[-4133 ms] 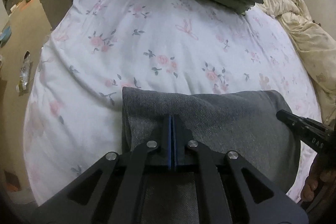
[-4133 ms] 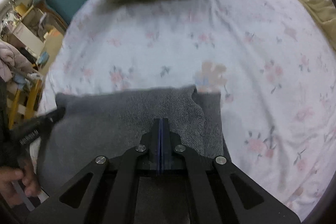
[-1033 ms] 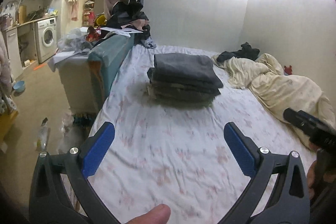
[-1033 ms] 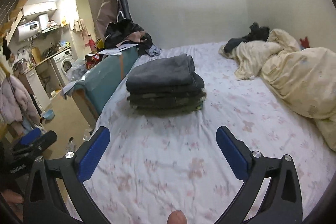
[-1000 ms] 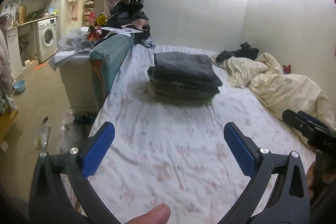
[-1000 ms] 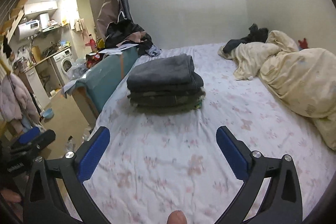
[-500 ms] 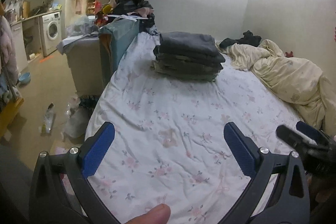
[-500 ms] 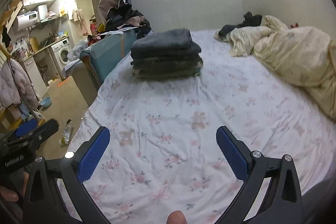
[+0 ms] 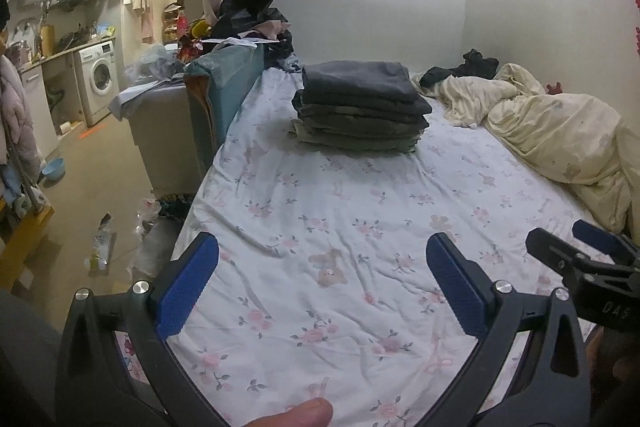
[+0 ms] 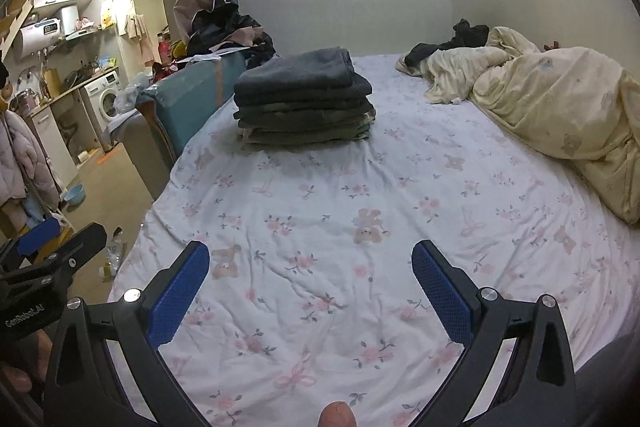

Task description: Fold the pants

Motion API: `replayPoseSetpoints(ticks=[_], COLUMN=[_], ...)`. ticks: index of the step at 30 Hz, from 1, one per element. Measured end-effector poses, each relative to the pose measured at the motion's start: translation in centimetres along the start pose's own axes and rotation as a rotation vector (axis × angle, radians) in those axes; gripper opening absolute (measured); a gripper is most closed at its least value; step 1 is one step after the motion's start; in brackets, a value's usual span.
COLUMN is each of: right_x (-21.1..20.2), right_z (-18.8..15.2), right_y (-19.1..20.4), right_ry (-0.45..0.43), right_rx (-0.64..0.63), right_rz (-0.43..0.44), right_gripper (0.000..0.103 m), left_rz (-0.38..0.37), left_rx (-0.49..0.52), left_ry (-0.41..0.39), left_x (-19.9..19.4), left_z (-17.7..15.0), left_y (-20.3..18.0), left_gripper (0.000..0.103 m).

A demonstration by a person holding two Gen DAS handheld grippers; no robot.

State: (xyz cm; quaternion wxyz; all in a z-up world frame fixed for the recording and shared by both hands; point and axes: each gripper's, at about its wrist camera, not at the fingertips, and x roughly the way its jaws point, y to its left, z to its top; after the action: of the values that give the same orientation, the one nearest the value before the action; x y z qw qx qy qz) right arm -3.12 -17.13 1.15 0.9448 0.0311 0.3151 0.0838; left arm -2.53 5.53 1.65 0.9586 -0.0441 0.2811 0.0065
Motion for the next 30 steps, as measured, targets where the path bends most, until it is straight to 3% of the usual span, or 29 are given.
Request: replayPoseSetpoints(ticks=[30], right_x=[0.24], right_z=[0.03], right_y=[-0.57], right_ry=[0.003], right_rx=[-0.014], right_rz=[-0.002], right_gripper=[0.103], left_rz=[-0.005], left_rx=[-0.007], left_ry=[0.019], left_x=[0.07], left_z=[-0.01], left_y=[-0.07], left_gripper=[0.102])
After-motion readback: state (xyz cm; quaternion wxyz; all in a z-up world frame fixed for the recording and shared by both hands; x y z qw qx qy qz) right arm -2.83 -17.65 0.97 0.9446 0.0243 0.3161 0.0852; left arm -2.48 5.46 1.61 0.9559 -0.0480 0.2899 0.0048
